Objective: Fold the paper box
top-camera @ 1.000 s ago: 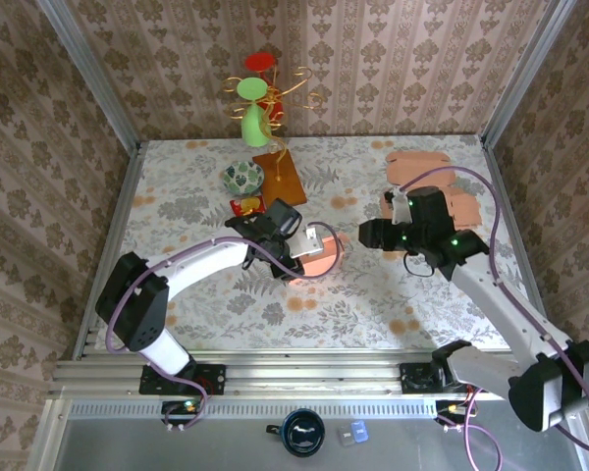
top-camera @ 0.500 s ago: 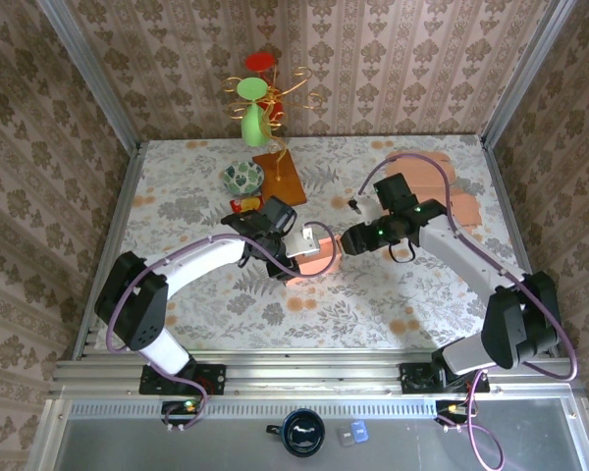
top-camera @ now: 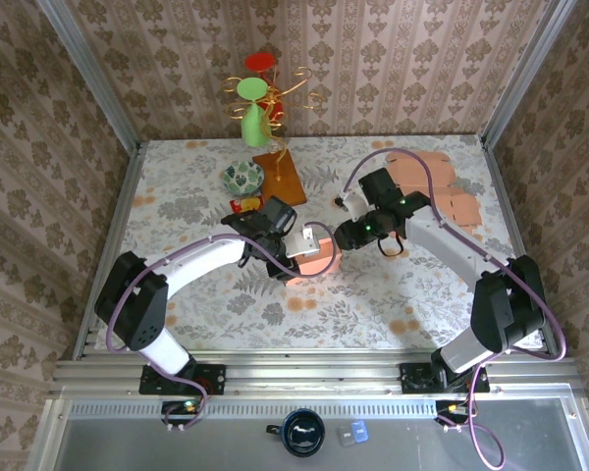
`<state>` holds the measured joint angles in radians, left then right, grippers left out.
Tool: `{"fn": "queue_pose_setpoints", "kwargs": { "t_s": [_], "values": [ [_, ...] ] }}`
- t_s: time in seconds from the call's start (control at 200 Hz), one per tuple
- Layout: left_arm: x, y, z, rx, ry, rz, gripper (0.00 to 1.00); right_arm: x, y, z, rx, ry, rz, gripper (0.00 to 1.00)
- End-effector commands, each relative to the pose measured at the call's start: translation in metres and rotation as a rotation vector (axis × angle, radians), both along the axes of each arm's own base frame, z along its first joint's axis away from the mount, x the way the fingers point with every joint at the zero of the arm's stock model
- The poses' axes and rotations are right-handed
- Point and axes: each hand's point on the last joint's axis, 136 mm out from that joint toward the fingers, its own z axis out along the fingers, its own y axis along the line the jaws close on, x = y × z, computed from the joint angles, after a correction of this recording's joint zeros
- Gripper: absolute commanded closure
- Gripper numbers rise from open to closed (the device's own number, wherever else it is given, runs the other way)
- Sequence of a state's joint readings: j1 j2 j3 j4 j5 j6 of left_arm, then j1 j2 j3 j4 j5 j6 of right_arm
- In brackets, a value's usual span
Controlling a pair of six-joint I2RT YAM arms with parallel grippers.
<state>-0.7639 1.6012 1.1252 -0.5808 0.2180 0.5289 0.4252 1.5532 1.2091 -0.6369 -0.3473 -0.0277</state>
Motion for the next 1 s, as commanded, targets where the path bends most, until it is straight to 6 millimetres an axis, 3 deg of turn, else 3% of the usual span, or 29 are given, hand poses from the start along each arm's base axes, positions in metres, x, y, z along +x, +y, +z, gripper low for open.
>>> {"fn": "queue_pose_setpoints", "kwargs": {
  "t_s": [0.0,0.205,0.705,0.995],
  "values": [
    [-0.004,0.003,0.000,-0.001,0.023,-0.020,0.51,-0.001,-0.001,-0.006,-0.047,0.015,0.012,0.73],
    [-0.002,0.002,0.001,-0.007,0.024,-0.014,0.51,0.002,-0.005,-0.010,-0.114,-0.006,0.001,0.79],
    [0.005,0.001,0.003,-0.012,0.017,0.030,0.51,0.004,-0.008,0.005,-0.149,-0.061,-0.096,1.00],
    [0.013,-0.002,0.003,0.005,-0.001,0.068,0.53,-0.002,0.001,0.009,-0.047,0.063,-0.248,1.00]
  ]
}}
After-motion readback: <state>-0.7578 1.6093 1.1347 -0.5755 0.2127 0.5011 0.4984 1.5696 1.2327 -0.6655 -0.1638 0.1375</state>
